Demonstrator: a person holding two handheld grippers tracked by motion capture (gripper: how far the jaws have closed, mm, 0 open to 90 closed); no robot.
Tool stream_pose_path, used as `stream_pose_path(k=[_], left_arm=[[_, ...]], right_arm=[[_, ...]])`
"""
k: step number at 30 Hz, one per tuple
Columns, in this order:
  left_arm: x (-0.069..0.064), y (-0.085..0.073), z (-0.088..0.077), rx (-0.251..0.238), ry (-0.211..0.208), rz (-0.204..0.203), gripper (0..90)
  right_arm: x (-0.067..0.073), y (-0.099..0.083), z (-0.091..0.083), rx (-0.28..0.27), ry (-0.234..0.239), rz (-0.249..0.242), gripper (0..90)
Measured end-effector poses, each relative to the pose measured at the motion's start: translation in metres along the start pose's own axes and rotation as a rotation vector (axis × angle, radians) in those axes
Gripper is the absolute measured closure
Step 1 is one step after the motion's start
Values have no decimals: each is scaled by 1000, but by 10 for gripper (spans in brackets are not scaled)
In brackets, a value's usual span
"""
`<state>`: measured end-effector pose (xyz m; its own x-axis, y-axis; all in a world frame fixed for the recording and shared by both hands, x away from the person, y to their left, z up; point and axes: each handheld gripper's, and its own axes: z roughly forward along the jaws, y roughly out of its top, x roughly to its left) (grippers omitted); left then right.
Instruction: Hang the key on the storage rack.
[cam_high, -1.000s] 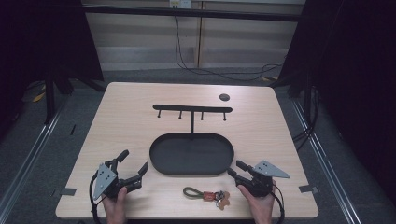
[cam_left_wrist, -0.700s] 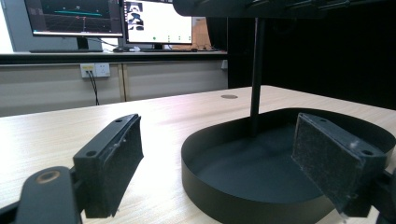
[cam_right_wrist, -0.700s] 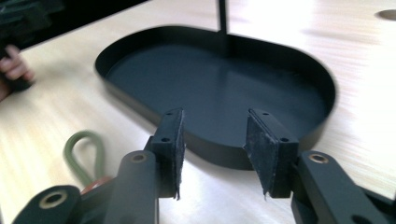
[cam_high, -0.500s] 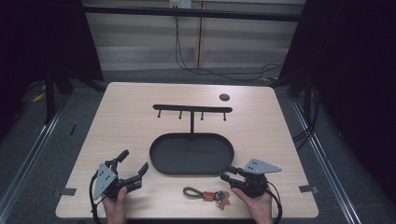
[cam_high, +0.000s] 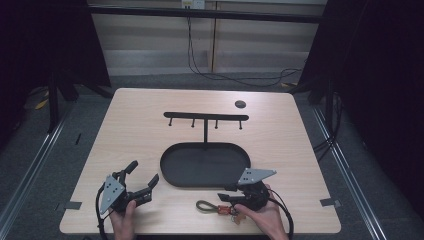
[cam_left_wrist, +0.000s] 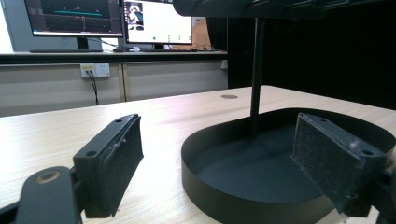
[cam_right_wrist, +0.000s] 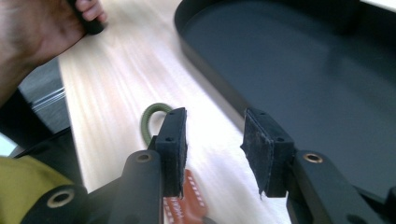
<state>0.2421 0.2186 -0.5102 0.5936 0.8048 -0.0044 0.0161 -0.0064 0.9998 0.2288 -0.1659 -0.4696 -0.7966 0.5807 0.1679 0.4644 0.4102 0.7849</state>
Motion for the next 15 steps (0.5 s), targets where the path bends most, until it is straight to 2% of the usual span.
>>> stream_pose_path(k=[1, 4, 8, 10, 15], left_arm=[[0, 0, 0, 0, 0, 0, 158], [0, 0, 0, 0, 0, 0, 158], [0, 0, 0, -1, 0, 0, 158], [0, 0, 0, -2, 0, 1, 158], [0, 0, 0, -1, 0, 0, 158]], right_arm=[[0, 0, 0, 0, 0, 0, 600], [2, 7, 6, 46, 27, 0, 635], [0, 12, 6, 67, 39, 5, 684], [0, 17, 8, 108, 56, -14, 705], [0, 23, 12, 149, 70, -22, 711]])
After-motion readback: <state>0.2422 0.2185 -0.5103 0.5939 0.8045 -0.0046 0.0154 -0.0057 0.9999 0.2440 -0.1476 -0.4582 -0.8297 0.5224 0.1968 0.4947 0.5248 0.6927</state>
